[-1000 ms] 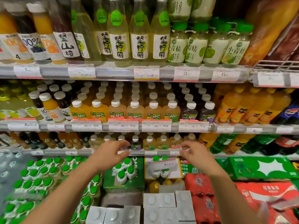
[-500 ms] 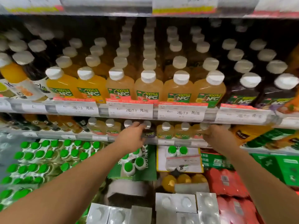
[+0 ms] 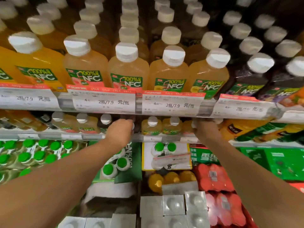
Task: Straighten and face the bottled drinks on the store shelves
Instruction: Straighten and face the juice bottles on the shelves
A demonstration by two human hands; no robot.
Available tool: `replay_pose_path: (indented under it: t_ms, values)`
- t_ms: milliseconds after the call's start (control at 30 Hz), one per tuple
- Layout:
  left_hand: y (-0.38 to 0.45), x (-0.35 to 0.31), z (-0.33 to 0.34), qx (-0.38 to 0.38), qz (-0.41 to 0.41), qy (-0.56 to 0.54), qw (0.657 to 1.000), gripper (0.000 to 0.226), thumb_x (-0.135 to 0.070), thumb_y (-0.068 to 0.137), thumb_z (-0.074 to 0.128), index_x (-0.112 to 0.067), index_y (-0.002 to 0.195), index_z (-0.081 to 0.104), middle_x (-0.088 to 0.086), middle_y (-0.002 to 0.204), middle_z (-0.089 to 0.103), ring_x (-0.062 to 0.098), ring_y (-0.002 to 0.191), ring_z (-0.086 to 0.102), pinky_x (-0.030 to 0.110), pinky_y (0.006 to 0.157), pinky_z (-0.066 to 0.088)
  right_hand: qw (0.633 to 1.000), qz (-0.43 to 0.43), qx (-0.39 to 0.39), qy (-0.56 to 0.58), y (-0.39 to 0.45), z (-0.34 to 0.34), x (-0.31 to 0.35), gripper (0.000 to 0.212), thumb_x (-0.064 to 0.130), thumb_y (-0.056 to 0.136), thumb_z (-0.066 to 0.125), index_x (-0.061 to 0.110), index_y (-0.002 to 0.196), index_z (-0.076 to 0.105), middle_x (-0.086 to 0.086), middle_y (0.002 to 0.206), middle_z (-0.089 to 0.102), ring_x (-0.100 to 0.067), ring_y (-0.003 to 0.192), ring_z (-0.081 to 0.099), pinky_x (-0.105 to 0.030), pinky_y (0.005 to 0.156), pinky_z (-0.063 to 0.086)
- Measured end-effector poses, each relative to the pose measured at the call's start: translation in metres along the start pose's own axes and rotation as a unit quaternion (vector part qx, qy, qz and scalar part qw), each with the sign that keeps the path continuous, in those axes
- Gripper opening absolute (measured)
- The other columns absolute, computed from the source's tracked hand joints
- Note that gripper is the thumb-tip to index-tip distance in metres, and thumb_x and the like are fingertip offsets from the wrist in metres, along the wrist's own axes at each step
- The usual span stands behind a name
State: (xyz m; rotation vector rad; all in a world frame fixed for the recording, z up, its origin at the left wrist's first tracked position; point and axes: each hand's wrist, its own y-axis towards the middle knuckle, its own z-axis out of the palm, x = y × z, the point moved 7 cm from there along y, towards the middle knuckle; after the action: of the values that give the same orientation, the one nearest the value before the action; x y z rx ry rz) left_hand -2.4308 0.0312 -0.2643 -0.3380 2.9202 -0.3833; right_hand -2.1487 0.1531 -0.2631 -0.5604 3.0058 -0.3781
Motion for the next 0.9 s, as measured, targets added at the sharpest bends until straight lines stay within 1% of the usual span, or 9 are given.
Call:
replay_pose_path:
  t_ms: [67, 100, 200, 267, 367, 500, 667, 800, 900]
  values:
    - [-0.004, -0.001, 0.0, -0.003, 0.002, -0.005, 1.0, 0.02, -0.016, 0.096, 0.056, -0.011, 0.115, 0.06, 0.019, 0.108, 0.066, 0.041, 0.101, 0.063, 0.044, 0.079, 0.051, 1.0, -0.021, 0.0, -0.004, -0.009, -0.003, 0.003, 0.011, 0.013, 0.088, 0.064, 0.015, 0.092, 0.054, -0.016, 0.097, 0.067, -0.04, 0.09, 0.066, -0.039, 0.07, 0.056]
    - [-0.005, 0.0, 0.0, -0.01, 0.002, -0.013, 1.0, 0.021, -0.015, 0.095, 0.056, -0.011, 0.116, 0.061, 0.019, 0.107, 0.066, 0.041, 0.101, 0.063, 0.045, 0.08, 0.051, 0.999, -0.03, -0.003, -0.012, -0.016, -0.006, 0.006, 0.017, 0.011, 0.085, 0.066, 0.017, 0.086, 0.05, -0.014, 0.086, 0.065, -0.039, 0.08, 0.066, -0.04, 0.064, 0.057]
    - [-0.017, 0.008, -0.006, -0.052, 0.006, -0.062, 0.997, 0.031, -0.017, 0.092, 0.06, -0.013, 0.124, 0.061, 0.019, 0.11, 0.063, 0.042, 0.1, 0.062, 0.044, 0.079, 0.05, 0.997, -0.056, -0.053, -0.005, -0.038, -0.026, 0.013, 0.022, 0.004, 0.07, 0.076, 0.011, 0.076, 0.056, -0.011, 0.065, 0.058, -0.038, 0.058, 0.06, -0.031, 0.048, 0.042]
    - [-0.029, 0.016, -0.012, -0.082, 0.003, -0.107, 0.991, 0.041, -0.017, 0.089, 0.066, -0.016, 0.129, 0.059, 0.017, 0.118, 0.058, 0.042, 0.099, 0.062, 0.043, 0.079, 0.051, 0.996, -0.045, -0.074, -0.005, -0.049, -0.041, 0.017, 0.02, 0.012, 0.072, 0.078, 0.007, 0.088, 0.067, -0.014, 0.075, 0.066, -0.039, 0.067, 0.064, -0.029, 0.053, 0.039]
    - [-0.052, 0.027, -0.02, -0.116, -0.002, -0.158, 0.981, 0.041, -0.018, 0.09, 0.068, -0.018, 0.13, 0.057, 0.011, 0.124, 0.051, 0.037, 0.094, 0.063, 0.042, 0.077, 0.053, 0.997, -0.044, -0.054, 0.035, -0.063, -0.053, 0.036, 0.041, 0.026, 0.073, 0.08, 0.014, 0.112, 0.071, -0.015, 0.098, 0.071, -0.04, 0.088, 0.066, -0.037, 0.064, 0.053]
    - [-0.078, 0.043, -0.023, -0.127, -0.022, -0.196, 0.972, 0.038, -0.019, 0.092, 0.068, -0.018, 0.129, 0.058, 0.004, 0.124, 0.046, 0.03, 0.091, 0.063, 0.037, 0.077, 0.051, 0.989, -0.1, -0.022, 0.107, -0.074, -0.063, 0.085, 0.044, 0.03, 0.075, 0.081, 0.015, 0.115, 0.069, -0.014, 0.107, 0.068, -0.039, 0.098, 0.063, -0.04, 0.073, 0.052]
    - [-0.099, 0.064, -0.03, -0.133, -0.048, -0.198, 0.97, 0.038, -0.021, 0.091, 0.069, -0.02, 0.128, 0.059, 0.002, 0.126, 0.048, 0.031, 0.094, 0.064, 0.038, 0.077, 0.051, 0.973, -0.114, -0.008, 0.202, -0.063, -0.061, 0.143, 0.045, 0.031, 0.08, 0.08, 0.021, 0.123, 0.067, -0.011, 0.103, 0.072, -0.033, 0.099, 0.064, -0.036, 0.077, 0.052]
    - [-0.112, 0.077, -0.037, -0.135, -0.056, -0.187, 0.971, 0.038, -0.023, 0.091, 0.07, -0.021, 0.127, 0.06, 0.001, 0.12, 0.049, 0.029, 0.082, 0.064, 0.037, 0.074, 0.05, 0.969, -0.128, -0.015, 0.21, -0.051, -0.054, 0.183, 0.042, 0.03, 0.085, 0.075, 0.018, 0.124, 0.068, -0.009, 0.107, 0.074, -0.031, 0.103, 0.066, -0.037, 0.086, 0.053]
    - [-0.119, 0.087, -0.036, -0.132, -0.063, -0.186, 0.972, 0.037, -0.024, 0.09, 0.071, -0.021, 0.125, 0.06, 0.001, 0.114, 0.048, 0.03, 0.082, 0.064, 0.037, 0.073, 0.05, 0.969, -0.132, -0.032, 0.207, -0.044, -0.048, 0.201, 0.038, 0.031, 0.085, 0.074, 0.014, 0.119, 0.071, -0.011, 0.105, 0.074, -0.034, 0.101, 0.066, -0.038, 0.083, 0.051]
